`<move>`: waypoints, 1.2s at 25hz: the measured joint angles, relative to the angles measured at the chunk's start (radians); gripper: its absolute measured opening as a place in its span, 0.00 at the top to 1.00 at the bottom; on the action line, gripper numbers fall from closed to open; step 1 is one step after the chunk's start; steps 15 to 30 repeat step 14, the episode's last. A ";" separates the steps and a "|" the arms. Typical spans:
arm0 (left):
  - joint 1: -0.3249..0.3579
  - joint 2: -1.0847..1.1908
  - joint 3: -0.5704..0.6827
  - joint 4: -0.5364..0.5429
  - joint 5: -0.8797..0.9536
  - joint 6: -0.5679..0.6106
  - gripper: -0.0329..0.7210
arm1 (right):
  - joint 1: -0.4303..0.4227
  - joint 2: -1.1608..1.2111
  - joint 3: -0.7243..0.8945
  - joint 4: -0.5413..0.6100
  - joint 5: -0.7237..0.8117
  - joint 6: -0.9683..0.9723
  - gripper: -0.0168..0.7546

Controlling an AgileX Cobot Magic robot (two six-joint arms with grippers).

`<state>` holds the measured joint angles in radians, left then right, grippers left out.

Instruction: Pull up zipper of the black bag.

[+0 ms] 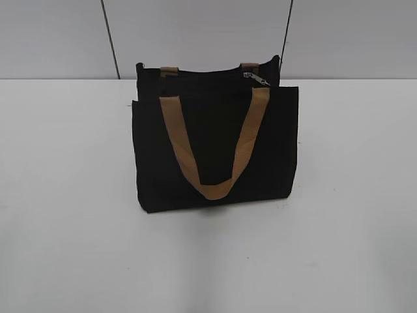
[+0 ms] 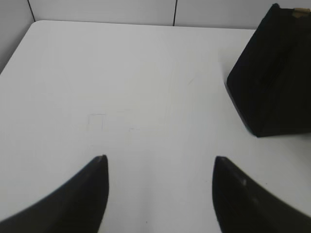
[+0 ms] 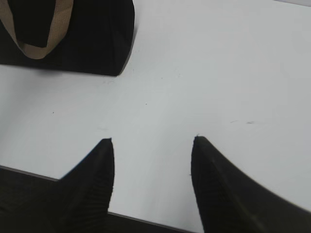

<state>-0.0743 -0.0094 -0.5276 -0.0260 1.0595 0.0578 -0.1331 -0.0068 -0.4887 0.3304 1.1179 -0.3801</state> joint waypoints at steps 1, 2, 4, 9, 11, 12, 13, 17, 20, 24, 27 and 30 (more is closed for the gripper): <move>0.003 0.000 0.000 0.000 0.000 0.000 0.29 | 0.000 0.000 0.000 0.000 0.000 0.000 0.46; 0.008 0.000 0.000 0.000 0.000 0.000 0.29 | 0.000 0.000 0.000 0.000 0.000 0.000 0.46; 0.016 0.000 0.000 0.000 0.000 0.000 0.29 | 0.000 0.000 0.000 0.000 0.000 0.000 0.46; 0.017 0.000 0.000 -0.001 0.000 0.000 0.29 | 0.000 0.000 0.000 0.000 0.000 0.000 0.46; 0.017 0.000 0.000 -0.002 0.000 0.000 0.29 | 0.000 0.000 0.000 0.000 0.000 0.000 0.46; 0.017 0.000 0.000 -0.003 0.000 0.000 0.29 | 0.000 0.000 0.000 0.000 0.000 0.000 0.46; 0.017 0.000 0.000 -0.003 0.000 0.000 0.29 | 0.000 0.000 0.000 0.001 0.000 0.000 0.46; 0.017 0.000 0.000 -0.003 0.000 0.000 0.29 | 0.000 0.000 0.000 0.001 0.000 0.000 0.46; 0.017 0.000 0.000 -0.003 0.000 0.000 0.29 | 0.000 0.000 0.000 0.001 0.000 0.000 0.46; 0.017 0.000 0.000 -0.003 0.000 0.000 0.29 | 0.000 0.000 0.000 0.001 0.000 0.000 0.46; 0.017 0.000 0.000 -0.003 0.000 0.000 0.29 | 0.000 0.000 0.000 0.001 0.000 0.000 0.46; 0.017 0.000 0.000 -0.003 0.000 0.000 0.29 | 0.000 0.000 0.000 0.001 0.000 0.000 0.46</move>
